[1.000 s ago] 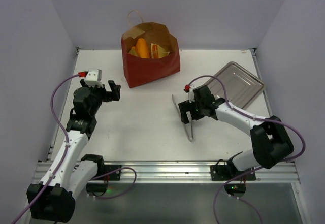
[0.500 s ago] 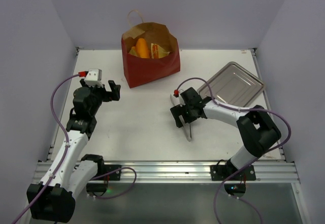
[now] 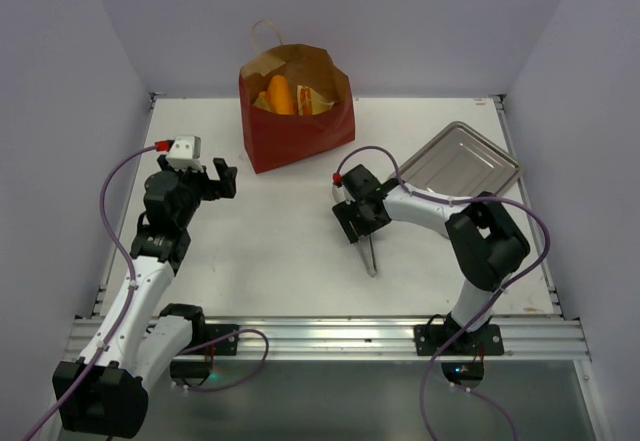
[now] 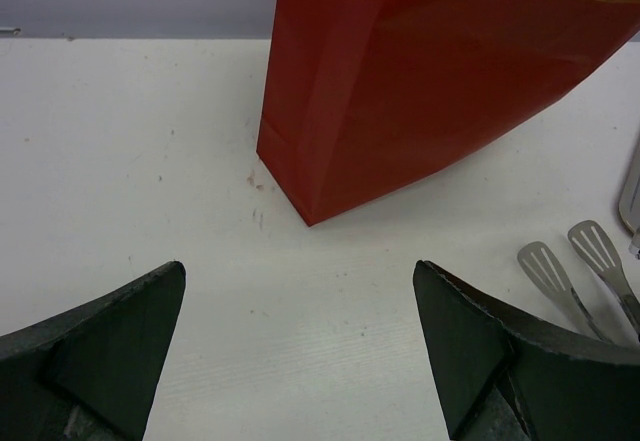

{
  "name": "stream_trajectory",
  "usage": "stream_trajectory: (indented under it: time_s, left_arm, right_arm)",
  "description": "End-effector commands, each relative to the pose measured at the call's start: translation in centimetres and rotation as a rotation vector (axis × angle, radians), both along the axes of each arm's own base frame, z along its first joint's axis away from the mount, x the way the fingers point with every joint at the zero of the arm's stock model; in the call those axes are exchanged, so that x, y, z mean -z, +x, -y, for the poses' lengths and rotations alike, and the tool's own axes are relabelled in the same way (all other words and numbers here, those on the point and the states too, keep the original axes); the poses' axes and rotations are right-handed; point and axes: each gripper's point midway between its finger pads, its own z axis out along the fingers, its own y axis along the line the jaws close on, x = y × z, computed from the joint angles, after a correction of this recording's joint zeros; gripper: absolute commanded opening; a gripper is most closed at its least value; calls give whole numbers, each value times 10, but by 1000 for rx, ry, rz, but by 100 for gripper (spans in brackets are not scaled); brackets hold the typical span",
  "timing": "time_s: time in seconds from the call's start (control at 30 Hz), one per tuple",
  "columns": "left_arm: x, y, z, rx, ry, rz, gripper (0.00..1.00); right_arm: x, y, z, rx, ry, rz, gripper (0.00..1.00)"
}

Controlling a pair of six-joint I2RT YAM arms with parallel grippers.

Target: Take the fake bread out of the paper bag

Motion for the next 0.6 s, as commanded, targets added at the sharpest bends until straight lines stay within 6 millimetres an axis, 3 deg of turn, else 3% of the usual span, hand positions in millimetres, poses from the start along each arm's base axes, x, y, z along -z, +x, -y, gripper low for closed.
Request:
stream_trajectory:
  time_s: [0.0, 0.13, 0.27, 0.43, 0.57]
  left_arm:
    - [-30, 7, -1, -9, 19, 89, 100]
    - [-30, 7, -1, -8, 19, 89, 100]
    - [-32, 7, -1, -8, 18, 92, 100]
    - [-32, 6, -1, -5, 18, 93, 100]
    - [-34, 5, 0, 1, 16, 98, 100]
  right_arm:
    - [14, -11, 6, -17, -48, -47, 67]
    - [11, -11, 8, -29, -47, -33, 55]
    - [2, -7, 10, -66, -38, 0, 31]
    - [-28, 10, 15, -96, -15, 114, 3]
    - [-60, 20, 25, -180, 33, 150, 0]
